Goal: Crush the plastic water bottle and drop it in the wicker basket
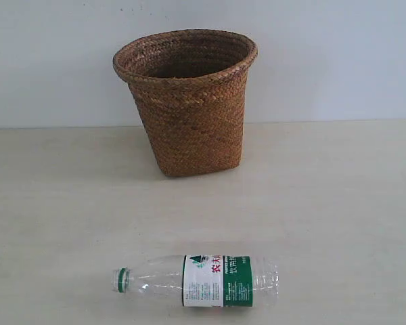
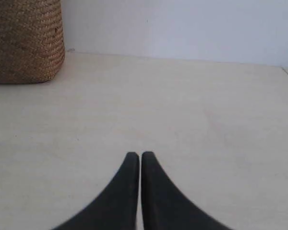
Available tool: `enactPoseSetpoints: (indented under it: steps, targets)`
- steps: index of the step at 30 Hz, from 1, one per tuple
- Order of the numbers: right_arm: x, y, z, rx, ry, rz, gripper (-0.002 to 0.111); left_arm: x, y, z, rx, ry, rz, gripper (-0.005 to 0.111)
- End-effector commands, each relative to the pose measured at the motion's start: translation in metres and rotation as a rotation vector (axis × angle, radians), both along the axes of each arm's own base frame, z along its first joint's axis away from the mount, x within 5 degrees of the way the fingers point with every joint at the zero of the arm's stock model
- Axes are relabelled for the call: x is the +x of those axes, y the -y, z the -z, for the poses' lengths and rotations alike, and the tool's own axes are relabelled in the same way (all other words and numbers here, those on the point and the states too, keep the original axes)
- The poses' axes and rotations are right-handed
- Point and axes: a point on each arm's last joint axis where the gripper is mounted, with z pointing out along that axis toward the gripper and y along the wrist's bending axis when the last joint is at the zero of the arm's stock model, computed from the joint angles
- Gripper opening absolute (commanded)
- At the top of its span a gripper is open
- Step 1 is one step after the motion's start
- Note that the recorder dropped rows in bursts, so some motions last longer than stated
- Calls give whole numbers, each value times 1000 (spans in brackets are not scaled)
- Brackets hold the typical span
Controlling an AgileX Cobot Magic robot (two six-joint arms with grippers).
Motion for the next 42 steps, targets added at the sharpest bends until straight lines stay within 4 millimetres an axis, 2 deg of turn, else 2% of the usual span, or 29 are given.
enactPoseSetpoints:
  steps: [1, 7, 11, 15, 17, 23, 26, 29, 32, 37, 42]
  targets:
    - [2, 0, -11, -18, 126, 1, 0, 0, -2, -13, -64, 145, -16, 4]
    - [1, 0, -37, 54, 406, 4, 0, -3, -4, -27, -231, 291, -20, 4]
    - [-2, 1, -48, 289, 509, -2, 0, -5, -5, -36, -323, 389, -12, 4]
    - [-8, 2, -62, 400, 667, -32, 0, -12, -8, -50, -402, 553, 4, 4]
    - [-9, 2, -67, 401, 671, -33, 0, -13, -8, -52, -407, 573, 6, 4]
    - [-13, 2, -112, 367, 688, -32, 0, -3, -7, -88, -398, 524, 5, 4]
    - [-6, 1, -134, 349, 655, -26, 0, 12, -5, -108, -385, 484, 1, 4]
    - [7, 0, -152, 334, 598, -17, 0, 36, -2, -123, -374, 381, -10, 4]
    - [22, -1, -167, 285, 563, -9, 0, 63, 4, -133, -257, 282, 1, 4]
    - [54, -4, -184, 212, 431, 3, 0, 104, 9, -144, -41, 76, 3, 4]
    - [90, -7, -188, 76, 258, 10, 0, 140, 8, -146, 101, -143, -36, 4]
